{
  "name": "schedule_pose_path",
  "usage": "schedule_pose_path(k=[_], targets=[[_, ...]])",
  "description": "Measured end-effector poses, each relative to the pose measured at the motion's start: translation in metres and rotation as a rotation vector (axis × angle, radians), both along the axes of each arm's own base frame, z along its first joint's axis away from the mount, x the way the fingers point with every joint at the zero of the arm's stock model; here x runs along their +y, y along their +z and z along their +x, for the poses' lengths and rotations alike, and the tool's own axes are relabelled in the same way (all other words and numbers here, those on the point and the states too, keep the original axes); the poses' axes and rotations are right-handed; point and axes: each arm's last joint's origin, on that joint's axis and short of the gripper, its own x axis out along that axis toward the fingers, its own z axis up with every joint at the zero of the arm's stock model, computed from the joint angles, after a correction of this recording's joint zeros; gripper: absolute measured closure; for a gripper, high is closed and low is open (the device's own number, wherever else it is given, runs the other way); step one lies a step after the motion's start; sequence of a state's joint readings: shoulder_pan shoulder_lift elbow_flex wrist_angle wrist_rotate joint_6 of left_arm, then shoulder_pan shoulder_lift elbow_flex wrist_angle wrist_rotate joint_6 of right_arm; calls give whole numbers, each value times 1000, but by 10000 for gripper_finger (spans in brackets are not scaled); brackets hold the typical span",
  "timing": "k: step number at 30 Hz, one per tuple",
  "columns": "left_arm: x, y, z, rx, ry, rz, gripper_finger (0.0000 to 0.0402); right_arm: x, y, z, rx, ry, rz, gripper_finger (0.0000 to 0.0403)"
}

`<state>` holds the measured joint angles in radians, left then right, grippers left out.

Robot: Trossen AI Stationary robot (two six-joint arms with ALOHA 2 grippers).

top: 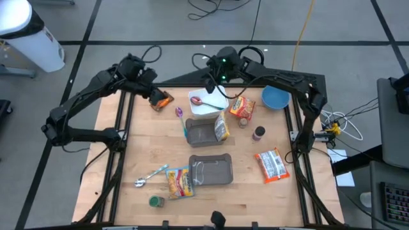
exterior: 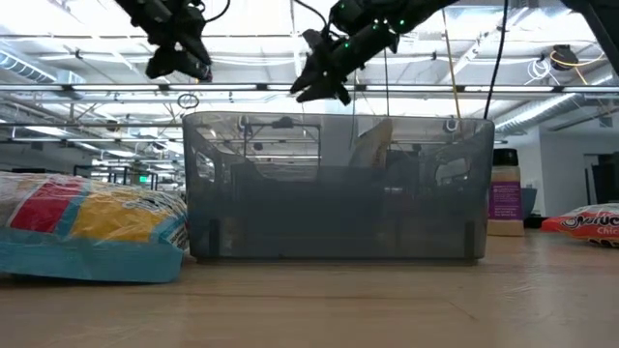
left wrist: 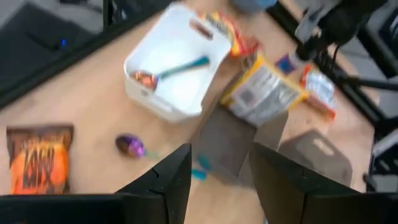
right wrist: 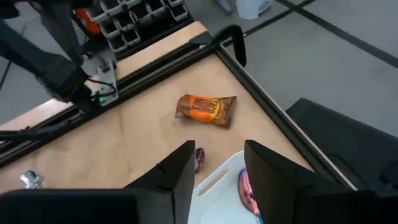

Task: Pick & Place Food Item
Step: Put the blue spoon into the white bin

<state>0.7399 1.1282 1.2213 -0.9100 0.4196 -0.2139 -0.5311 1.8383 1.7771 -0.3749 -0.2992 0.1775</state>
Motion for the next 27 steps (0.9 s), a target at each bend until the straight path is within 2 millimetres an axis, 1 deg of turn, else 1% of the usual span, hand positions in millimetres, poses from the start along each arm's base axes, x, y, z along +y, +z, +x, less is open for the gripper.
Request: schedule_pose_path(k=[4,9,12,16,19,21,24,27], targets=[[-4,-5,-4,63,-11,-41,233,14,8,3,-37,69,-2,231],[-5,-7,-6,84,-8,-64,234,27,4,10,-27,78,79,184],[-5,-7,-6,97,19,-59,233,36,7,14,-48,141,80,167],[-1,-12,-1,148,50,-44,233,50,9,19,-57,189,69,159],[6,-20,6,189,61,-54,233,58,19,15,-80,201,55,160],[12,-28,12,221,51,-71,233,59,26,13,-107,203,40,164],[22,-43,24,276,22,-90,234,62,32,7,-108,204,39,168],[33,-60,36,329,-10,-110,234,66,39,-2,-140,208,15,169]])
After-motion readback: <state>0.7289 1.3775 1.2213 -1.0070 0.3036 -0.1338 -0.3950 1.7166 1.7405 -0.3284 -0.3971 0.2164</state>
